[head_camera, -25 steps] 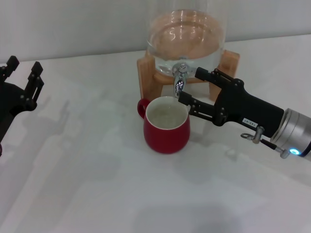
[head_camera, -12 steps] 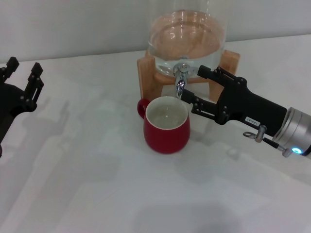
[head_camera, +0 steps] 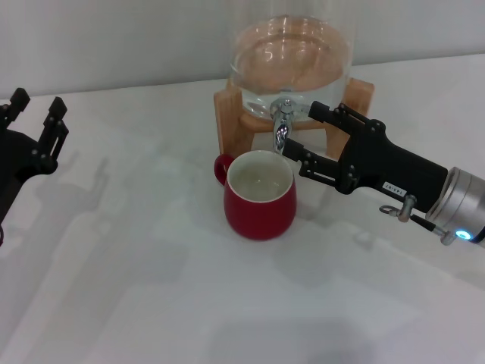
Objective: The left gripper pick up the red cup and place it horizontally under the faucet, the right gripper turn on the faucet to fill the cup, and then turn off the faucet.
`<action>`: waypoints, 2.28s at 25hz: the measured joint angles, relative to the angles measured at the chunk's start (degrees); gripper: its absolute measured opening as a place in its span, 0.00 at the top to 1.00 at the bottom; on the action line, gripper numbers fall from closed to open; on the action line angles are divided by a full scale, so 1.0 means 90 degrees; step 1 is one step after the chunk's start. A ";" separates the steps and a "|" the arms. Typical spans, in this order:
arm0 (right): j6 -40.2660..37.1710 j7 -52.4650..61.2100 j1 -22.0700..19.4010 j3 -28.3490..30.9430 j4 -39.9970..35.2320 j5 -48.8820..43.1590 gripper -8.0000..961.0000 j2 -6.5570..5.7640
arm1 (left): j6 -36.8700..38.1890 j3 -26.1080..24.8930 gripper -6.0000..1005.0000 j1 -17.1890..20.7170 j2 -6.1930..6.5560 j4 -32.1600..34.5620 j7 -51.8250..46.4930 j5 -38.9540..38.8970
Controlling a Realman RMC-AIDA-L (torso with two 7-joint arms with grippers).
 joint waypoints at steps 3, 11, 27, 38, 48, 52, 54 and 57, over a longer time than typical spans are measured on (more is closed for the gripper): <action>0.0004 0.0002 0.0000 0.0000 -0.0007 0.0000 0.12 0.0000 | -0.0008 0.0000 0.48 -0.0008 0.0000 0.0000 0.0000 0.0000; 0.0027 -0.0018 0.0010 0.0080 -0.0017 0.0000 0.12 -0.0009 | -0.0007 0.0000 0.48 -0.0021 0.0000 0.0000 0.0000 0.0000; 0.0158 -0.0041 0.0001 0.0157 -0.0112 0.0000 0.12 -0.0011 | 0.0030 0.0000 0.48 -0.0019 0.0008 0.0000 0.0000 0.0000; -0.0037 -0.0070 -0.0061 0.0121 -0.0112 -0.0014 0.12 -0.0010 | 0.0030 0.0000 0.48 -0.0019 0.0010 -0.0001 0.0000 0.0000; -0.0825 -0.0083 -0.0509 0.0117 -0.0355 -0.0027 0.12 -0.0029 | -0.0001 -0.0034 0.48 0.0018 0.0010 -0.0001 0.0000 0.0000; -0.0961 -0.0082 -0.0667 0.0228 -0.0392 0.0144 0.12 -0.0038 | -0.0013 -0.0063 0.48 0.0083 0.0010 0.0000 0.0000 -0.0044; -0.0963 -0.0080 -0.0747 0.0254 -0.0414 0.0352 0.12 -0.0040 | -0.0019 -0.0132 0.48 0.0148 0.0007 -0.0001 0.0000 -0.0063; -0.0973 -0.0077 -0.0856 0.0255 -0.0422 0.0781 0.12 -0.0040 | -0.0032 -0.0308 0.48 0.0277 -0.0008 -0.0001 0.0000 -0.0076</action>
